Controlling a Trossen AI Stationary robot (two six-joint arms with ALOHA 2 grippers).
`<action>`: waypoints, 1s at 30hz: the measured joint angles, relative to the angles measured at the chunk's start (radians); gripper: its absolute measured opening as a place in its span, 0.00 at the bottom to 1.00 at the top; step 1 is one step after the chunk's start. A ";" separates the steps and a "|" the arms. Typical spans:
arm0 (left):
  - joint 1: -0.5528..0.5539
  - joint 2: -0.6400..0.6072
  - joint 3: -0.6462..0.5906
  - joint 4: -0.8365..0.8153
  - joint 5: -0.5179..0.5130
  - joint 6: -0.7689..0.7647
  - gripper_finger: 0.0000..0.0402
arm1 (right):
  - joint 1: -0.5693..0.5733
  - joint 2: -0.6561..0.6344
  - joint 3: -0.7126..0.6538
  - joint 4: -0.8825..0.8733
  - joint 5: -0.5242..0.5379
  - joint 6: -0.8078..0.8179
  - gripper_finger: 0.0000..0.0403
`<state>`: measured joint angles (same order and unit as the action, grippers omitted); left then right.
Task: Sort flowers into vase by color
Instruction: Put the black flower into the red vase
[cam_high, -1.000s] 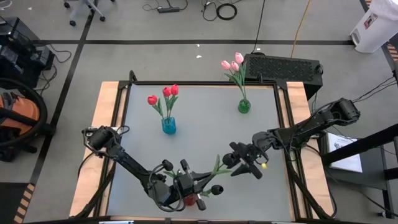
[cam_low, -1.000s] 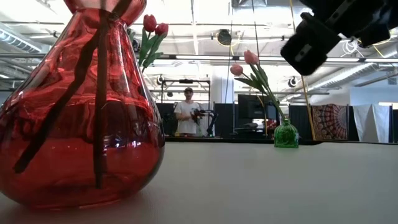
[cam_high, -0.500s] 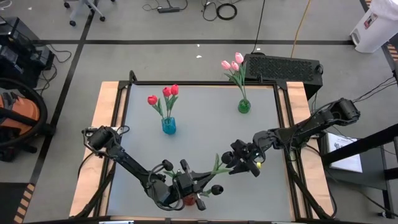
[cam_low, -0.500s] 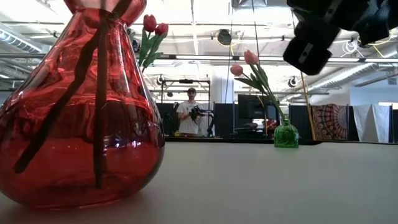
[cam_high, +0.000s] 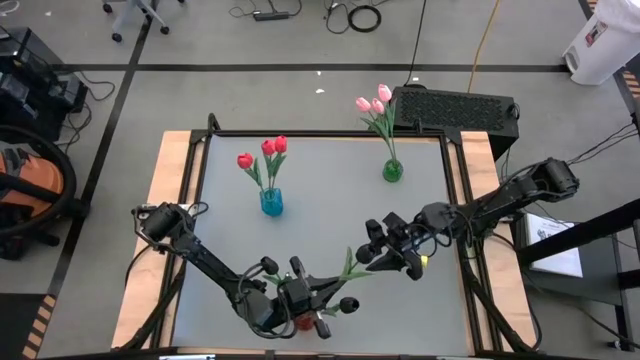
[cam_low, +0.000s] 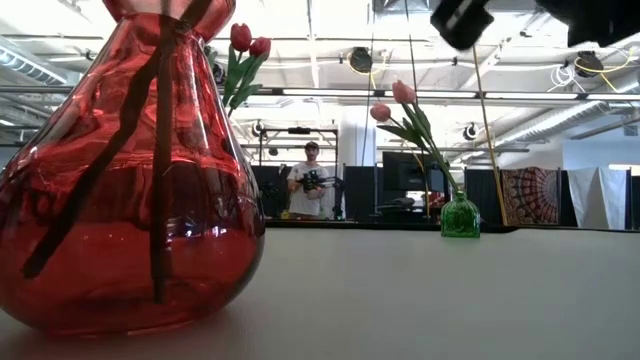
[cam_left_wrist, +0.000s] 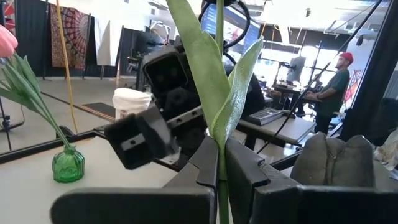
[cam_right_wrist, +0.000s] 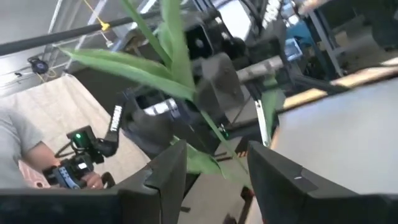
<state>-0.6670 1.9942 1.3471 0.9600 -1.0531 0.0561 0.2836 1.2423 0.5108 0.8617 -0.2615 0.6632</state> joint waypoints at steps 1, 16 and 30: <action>0.000 0.000 0.000 0.000 0.000 -0.001 0.04 | 0.000 0.000 0.010 0.000 0.000 -0.004 0.40; 0.000 0.000 0.000 0.000 0.000 -0.004 0.04 | 0.049 0.000 0.158 -0.071 -0.002 -0.107 0.40; 0.000 0.000 0.000 -0.001 0.001 -0.026 0.04 | 0.085 0.000 0.158 -0.074 0.139 -0.122 0.40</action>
<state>-0.6670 1.9942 1.3468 0.9587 -1.0523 0.0306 0.3687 1.2423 0.6692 0.7872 -0.1223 0.5412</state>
